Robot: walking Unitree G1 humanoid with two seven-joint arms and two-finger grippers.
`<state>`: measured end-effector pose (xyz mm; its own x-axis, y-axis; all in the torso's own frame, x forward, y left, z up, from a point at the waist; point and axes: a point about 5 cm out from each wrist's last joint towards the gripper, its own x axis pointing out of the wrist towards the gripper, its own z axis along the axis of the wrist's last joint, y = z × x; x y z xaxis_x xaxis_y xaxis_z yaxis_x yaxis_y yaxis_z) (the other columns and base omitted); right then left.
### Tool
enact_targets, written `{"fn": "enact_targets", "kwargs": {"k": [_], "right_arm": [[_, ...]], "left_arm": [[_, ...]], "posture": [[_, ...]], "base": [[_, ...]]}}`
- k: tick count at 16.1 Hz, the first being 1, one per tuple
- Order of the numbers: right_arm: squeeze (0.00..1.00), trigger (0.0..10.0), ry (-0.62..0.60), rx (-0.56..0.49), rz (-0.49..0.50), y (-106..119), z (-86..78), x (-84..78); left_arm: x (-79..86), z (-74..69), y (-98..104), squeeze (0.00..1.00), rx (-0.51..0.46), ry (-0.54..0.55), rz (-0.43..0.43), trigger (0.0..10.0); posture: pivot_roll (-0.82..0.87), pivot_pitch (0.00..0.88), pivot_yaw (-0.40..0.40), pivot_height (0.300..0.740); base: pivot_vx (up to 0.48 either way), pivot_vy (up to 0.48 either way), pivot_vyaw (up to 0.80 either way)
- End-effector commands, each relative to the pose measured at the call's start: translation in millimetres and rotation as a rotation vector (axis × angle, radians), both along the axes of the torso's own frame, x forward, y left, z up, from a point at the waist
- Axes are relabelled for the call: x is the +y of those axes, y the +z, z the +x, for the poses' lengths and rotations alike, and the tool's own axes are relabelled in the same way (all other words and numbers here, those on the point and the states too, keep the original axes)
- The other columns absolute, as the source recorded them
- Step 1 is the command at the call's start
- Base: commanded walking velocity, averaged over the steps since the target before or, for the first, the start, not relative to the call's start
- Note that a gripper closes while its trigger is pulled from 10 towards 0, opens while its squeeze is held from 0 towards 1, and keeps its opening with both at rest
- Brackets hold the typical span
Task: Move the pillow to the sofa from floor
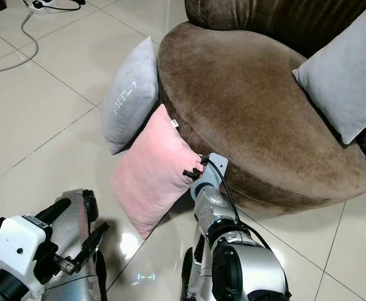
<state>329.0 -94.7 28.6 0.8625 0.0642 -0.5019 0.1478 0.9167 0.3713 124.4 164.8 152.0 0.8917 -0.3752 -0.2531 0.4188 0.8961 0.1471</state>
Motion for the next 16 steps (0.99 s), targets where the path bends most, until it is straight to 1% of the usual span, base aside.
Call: {"fn": "enact_targets", "kwargs": {"k": [1, 2, 4, 5, 6, 7, 8, 9, 10, 11, 12, 13, 14, 15, 16], "right_arm": [[0.00, 0.0, -0.001, 0.014, 0.001, -6.6, -5.2, -3.2], [0.00, 0.0, 0.107, -0.043, 0.024, -1.2, -2.8, 5.6], [0.00, 0.0, 0.237, -0.117, 0.065, 4.7, -2.2, 14.9], [0.00, 0.0, 0.347, -0.225, 0.128, 14.2, -4.5, 18.7], [0.00, 0.0, 0.418, -0.320, 0.187, 30.9, -14.4, 16.5], [0.00, 0.0, 0.477, -0.381, 0.219, 49.8, -29.8, 16.3], [0.00, 0.0, 0.503, -0.410, 0.234, 60.5, -37.9, 17.0], [0.00, 0.0, 0.520, -0.425, 0.243, 65.9, -41.5, 19.1], [0.00, 0.0, 0.539, -0.466, 0.260, 82.4, -50.3, 21.8], [0.00, 0.0, 0.508, -0.551, 0.287, 111.7, -58.9, 20.4], [0.00, 9.1, 0.470, -0.568, 0.286, 121.8, -59.4, 17.3], [0.00, 10.0, 0.454, -0.605, 0.324, 140.2, -66.6, 15.6], [0.00, 10.0, 0.451, -0.628, 0.351, 148.9, -71.9, 14.6], [0.00, 10.0, 0.443, -0.662, 0.342, 161.1, -79.7, 10.5], [0.00, 10.0, 0.422, -0.666, 0.323, 169.0, -86.4, 6.0]], "left_arm": [[-1.8, -3.5, 0.9, 0.00, 0.003, -0.006, -0.005, 10.0], [-1.4, -7.4, 0.3, 0.00, 0.010, 0.013, -0.006, 10.0], [-1.0, -12.7, 0.3, 0.00, 0.017, 0.036, -0.010, 10.0], [-0.1, -20.1, 0.3, 0.00, 0.027, 0.060, -0.014, 10.0], [0.8, -26.8, 0.8, 0.00, 0.036, 0.080, -0.016, 10.0], [1.7, -31.3, 0.7, 0.00, 0.043, 0.090, -0.017, 10.0], [2.6, -33.2, 0.4, 0.00, 0.046, 0.097, -0.016, 10.0], [4.4, -32.1, -2.1, 0.00, 0.048, 0.105, -0.013, 10.0], [7.1, -30.8, -3.7, 0.00, 0.040, 0.129, -0.006, 10.0], [9.2, -25.2, -3.2, 0.00, 0.006, 0.164, 0.001, 10.0], [9.3, -20.7, -5.1, 0.00, -0.007, 0.172, 0.002, 10.0], [9.2, -18.0, -5.8, 0.00, -0.021, 0.175, 0.003, 10.0], [9.1, -17.3, -6.0, 0.00, -0.027, 0.176, 0.003, 10.0], [9.1, -14.1, -5.1, 0.00, -0.045, 0.172, 0.006, 10.0], [9.9, -8.2, -2.3, 0.00, -0.075, 0.169, 0.005, 10.0]], "posture": [[0.22, 0.236, -0.126, 0.437], [0.22, 0.225, -0.133, 0.437], [0.23, 0.204, -0.140, 0.437], [0.22, 0.165, -0.147, 0.437], [0.22, 0.141, -0.148, 0.437], [0.21, 0.130, -0.146, 0.437], [0.20, 0.122, -0.144, 0.437], [0.19, 0.113, -0.140, 0.437], [0.19, 0.103, -0.142, 0.437], [0.19, 0.088, -0.139, 0.437], [0.19, 0.079, -0.133, 0.437], [0.18, 0.063, -0.125, 0.437], [0.18, 0.058, -0.122, 0.437], [0.17, 0.018, -0.102, 0.442], [0.17, 0.000, -0.092, 0.452]], "base": [[0.000, 0.000, 0.00], [0.000, 0.000, 0.00], [0.000, 0.000, 0.00], [0.000, 0.000, 0.00], [0.000, 0.000, 0.00], [0.000, 0.000, 0.00], [0.000, 0.000, 0.00], [0.000, 0.000, 0.00], [0.000, 0.000, 0.00], [0.000, 0.000, 0.00], [0.000, 0.000, 0.00], [0.000, 0.000, 0.00], [0.000, 0.000, 0.00], [0.000, 0.000, 0.00], [0.000, 0.000, 0.00]]}}
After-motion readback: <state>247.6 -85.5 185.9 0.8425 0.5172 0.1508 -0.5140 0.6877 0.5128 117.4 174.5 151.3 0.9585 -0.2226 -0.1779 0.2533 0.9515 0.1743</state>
